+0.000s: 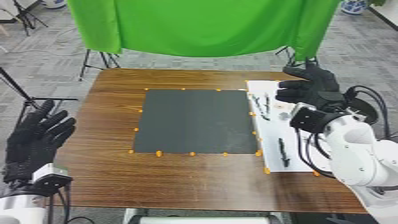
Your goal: Arrange flowers
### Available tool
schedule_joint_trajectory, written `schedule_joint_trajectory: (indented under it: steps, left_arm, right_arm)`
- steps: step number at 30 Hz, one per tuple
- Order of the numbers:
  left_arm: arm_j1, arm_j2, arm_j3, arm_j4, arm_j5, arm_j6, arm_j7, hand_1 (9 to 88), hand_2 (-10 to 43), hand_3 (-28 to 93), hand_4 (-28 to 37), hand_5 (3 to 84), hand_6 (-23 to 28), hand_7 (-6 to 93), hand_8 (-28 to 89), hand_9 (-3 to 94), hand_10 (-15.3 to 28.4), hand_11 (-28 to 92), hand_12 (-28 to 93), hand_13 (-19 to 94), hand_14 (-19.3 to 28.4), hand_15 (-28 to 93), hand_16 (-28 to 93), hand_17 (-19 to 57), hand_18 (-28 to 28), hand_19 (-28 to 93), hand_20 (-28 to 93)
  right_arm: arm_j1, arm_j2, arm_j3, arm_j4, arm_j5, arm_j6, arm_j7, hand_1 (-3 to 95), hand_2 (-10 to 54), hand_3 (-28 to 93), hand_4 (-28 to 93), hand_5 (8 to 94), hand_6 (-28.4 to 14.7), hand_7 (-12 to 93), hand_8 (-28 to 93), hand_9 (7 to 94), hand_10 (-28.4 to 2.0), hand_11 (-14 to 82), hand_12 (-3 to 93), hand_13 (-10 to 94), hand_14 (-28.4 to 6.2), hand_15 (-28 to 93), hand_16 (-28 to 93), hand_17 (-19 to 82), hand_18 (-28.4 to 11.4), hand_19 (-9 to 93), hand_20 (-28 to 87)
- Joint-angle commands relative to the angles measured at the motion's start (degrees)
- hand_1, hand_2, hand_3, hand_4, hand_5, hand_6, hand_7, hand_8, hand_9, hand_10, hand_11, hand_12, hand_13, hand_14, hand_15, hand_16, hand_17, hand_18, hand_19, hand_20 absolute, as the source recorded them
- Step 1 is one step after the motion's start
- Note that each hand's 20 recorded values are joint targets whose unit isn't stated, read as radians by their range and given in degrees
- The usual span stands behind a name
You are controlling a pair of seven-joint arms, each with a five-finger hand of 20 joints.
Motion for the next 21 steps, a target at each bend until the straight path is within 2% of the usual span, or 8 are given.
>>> schedule_joint_trajectory:
  steps: [1,4,7,12,14,16,18,21]
  left_arm:
    - [-0.5,0.81,0.48,-0.8,0.77,-0.03,-1.6,29.4,6.4,64,-21.4,36.0,8.8,10.1,-8,32.3,18.9,27,11,21,25.3,51,-11,-8.1,24.1,46,3]
    - [-0.8,0.72,0.81,-0.82,0.4,0.22,-1.46,29.4,6.4,64,-21.4,35.9,8.8,10.1,-8,32.2,18.8,27,11,20,25.1,51,-11,-8.1,23.8,46,4]
    - [0.0,2.86,1.24,-0.86,-1.38,0.57,0.73,29.5,6.4,64,-21.4,36.0,8.8,10.1,-8,32.3,19.0,26,11,20,25.1,50,-11,-8.2,23.6,45,4]
    - [0.3,3.72,1.91,-0.91,-2.31,1.01,2.43,29.6,6.6,64,-21.4,36.0,8.8,10.1,-8,32.3,19.0,26,11,20,25.1,51,-11,-8.3,23.3,45,4]
    - [0.1,3.94,2.39,-0.8,-2.5,1.36,2.21,29.5,6.5,64,-21.4,36.0,8.8,10.2,-8,32.3,19.0,26,11,20,25.1,51,-11,-8.3,23.1,45,4]
    - [1.5,5.63,1.24,-1.03,-3.08,1.12,3.82,29.6,6.6,64,-21.4,36.0,8.8,10.2,-8,32.4,19.1,26,11,20,25.1,51,-11,-8.3,22.9,45,5]
    - [0.6,5.23,1.23,-0.99,-1.62,0.97,2.36,29.6,6.6,64,-21.5,36.1,8.8,10.2,-8,32.4,19.0,26,11,20,25.1,51,-11,-8.3,22.8,45,5]
    - [0.9,5.41,1.43,-1.13,-2.37,1.0,3.27,29.7,6.9,64,-21.4,36.1,8.9,10.3,-8,32.5,19.0,27,11,20,25.1,51,-11,-8.3,22.8,45,5]
  right_arm:
    - [-0.2,-0.2,1.0,-0.4,-0.9,-1.5,1.1,14.6,14.6,80,-25,51.0,-4.6,21,-13,54.2,-22.1,26.4,15.3,47,-21.0,49,8,24,-21.3,57,7]
    - [0.2,-0.1,0.7,-0.4,-1.1,-1.2,1.3,14.6,14.6,80,-25,51.0,-4.6,21,-13,54.2,-22.0,26.2,15.3,47,-21.0,49,8,24,-21.3,57,8]
    - [-0.2,-0.4,1.3,-0.8,-1.0,-1.4,1.6,14.7,14.6,80,-25,51.0,-4.6,21,-13,54.2,-21.9,26.2,15.3,47,-21.0,49,8,23,-21.3,56,9]
    - [-2.4,-0.8,4.4,-1.4,-5.9,-6.2,5.2,14.8,14.3,80,-25,50.8,-4.9,21,-13,54.2,-21.9,26.2,15.4,47,-21.0,49,8,23,-21.5,56,9]
    - [-3.1,-1.5,6.0,-2.8,-11.3,-6.6,12.5,15.8,12.8,80,-25,50.5,-5.2,21,-13,53.7,-21.4,26.2,15.4,47,-20.8,49,8,23,-21.6,56,10]
    - [-2.4,-3.0,7.1,-4.1,-20.5,-10.6,20.6,18.0,10.6,80,-24,49.5,-5.4,21,-13,53.0,-20.4,25.6,15.2,47,-20.7,49,8,24,-22.0,57,10]
    - [-4.3,-3.3,8.6,-6.8,-28.9,-12.0,29.7,18.8,7.9,79,-23,48.6,-5.8,20,-12,52.3,-20.1,24.4,14.9,47,-20.4,49,8,27,-22.6,61,11]
    - [-3.3,-3.3,6.6,-8.8,-36.2,-12.3,39.5,21.0,4.6,78,-21,46.0,-9.0,19,-11,52.8,-20.6,25.3,15.8,51,-19.8,52,7,33,-21.3,68,4]
